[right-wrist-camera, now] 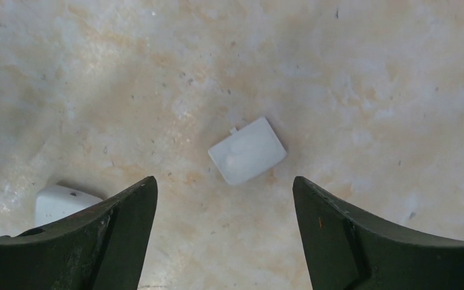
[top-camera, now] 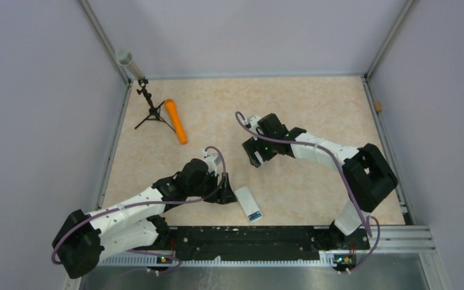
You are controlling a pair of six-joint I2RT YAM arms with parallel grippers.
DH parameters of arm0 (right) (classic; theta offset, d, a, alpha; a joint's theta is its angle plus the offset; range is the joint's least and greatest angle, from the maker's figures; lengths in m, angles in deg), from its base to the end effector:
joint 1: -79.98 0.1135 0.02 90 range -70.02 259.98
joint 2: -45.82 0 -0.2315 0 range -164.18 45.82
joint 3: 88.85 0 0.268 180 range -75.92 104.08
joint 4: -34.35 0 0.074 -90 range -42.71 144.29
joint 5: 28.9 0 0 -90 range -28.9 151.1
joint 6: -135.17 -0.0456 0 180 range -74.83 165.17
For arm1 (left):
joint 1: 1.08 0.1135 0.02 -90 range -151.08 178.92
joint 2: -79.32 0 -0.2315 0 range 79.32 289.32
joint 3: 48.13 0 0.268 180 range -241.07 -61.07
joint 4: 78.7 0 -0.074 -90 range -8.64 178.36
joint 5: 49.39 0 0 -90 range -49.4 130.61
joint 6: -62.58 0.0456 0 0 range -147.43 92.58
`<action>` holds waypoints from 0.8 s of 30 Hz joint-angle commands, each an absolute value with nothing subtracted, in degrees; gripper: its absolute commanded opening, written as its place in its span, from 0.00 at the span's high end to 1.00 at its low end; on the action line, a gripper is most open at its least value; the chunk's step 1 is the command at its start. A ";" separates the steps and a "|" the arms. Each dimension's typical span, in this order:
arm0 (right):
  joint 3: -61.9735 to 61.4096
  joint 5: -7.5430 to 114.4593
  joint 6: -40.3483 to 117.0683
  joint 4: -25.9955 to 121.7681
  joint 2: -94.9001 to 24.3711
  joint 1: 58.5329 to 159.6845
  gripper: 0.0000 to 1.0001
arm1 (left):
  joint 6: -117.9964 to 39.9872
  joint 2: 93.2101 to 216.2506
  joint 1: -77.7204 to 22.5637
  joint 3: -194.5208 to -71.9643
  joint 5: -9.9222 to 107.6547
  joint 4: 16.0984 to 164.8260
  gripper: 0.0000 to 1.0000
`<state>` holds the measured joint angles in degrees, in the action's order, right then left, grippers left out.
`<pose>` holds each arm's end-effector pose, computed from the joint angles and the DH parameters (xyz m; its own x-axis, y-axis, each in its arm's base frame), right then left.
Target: Load the batteries into the remote control
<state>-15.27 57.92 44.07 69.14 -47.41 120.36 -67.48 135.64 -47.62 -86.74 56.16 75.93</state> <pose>0.2687 0.2319 0.1573 -0.6325 -0.5127 -0.5806 -0.6594 0.7497 0.0563 0.1514 -0.1776 0.1441 -0.8963 0.0444 -0.4412 0.3359 0.7175 -0.6102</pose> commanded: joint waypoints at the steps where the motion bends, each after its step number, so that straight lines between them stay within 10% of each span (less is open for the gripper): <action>1: -8.46 49.41 49.18 66.69 -52.60 116.79 0.19 | -65.23 133.42 -46.51 -87.95 56.77 75.63 0.20; 11: -1.86 45.57 51.50 68.68 -61.27 112.64 0.19 | -64.91 133.11 -44.49 -87.01 59.10 77.58 0.02; 24: -7.13 43.06 48.60 68.65 -60.53 112.47 0.26 | -65.22 133.90 -43.03 -86.59 59.85 77.97 0.01</action>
